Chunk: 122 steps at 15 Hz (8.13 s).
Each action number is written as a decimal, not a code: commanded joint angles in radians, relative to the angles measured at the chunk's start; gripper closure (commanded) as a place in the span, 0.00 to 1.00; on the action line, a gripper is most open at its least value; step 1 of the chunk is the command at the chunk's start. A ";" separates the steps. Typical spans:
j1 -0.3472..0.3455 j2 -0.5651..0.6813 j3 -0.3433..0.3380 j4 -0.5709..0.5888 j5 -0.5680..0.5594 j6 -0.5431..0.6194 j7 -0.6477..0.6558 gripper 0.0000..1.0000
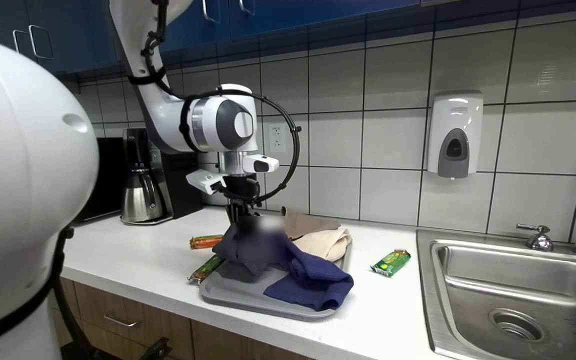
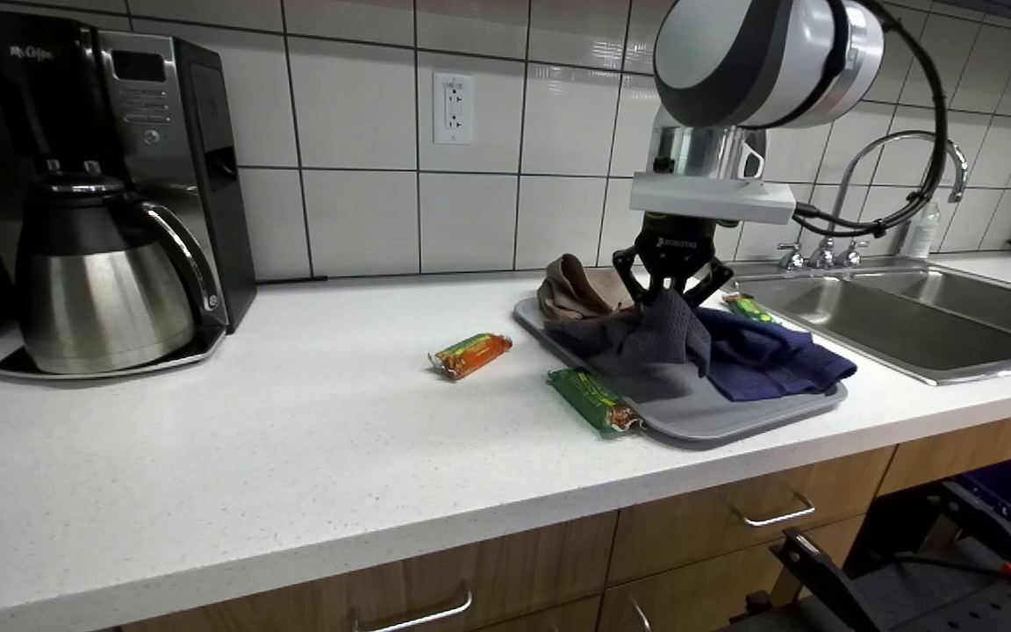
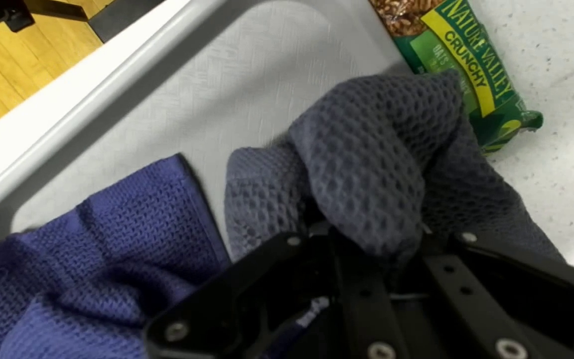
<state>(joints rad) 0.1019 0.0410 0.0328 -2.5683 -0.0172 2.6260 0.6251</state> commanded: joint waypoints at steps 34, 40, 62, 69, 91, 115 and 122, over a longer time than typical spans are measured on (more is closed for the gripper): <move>0.203 0.113 0.268 0.337 -0.069 -0.215 0.047 0.97; 0.275 0.214 0.253 0.418 -0.086 -0.230 0.040 0.97; 0.355 0.354 0.182 0.474 -0.075 -0.228 0.027 0.64; 0.352 0.329 0.175 0.479 -0.068 -0.238 0.026 0.14; 0.287 0.084 0.180 0.316 -0.050 -0.296 0.040 0.00; 0.031 -0.171 0.077 0.053 -0.046 -0.279 -0.119 0.00; -0.033 -0.190 0.034 0.004 -0.057 -0.265 -0.187 0.00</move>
<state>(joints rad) 0.1029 -0.1078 0.0760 -2.5245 -0.0784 2.3537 0.4959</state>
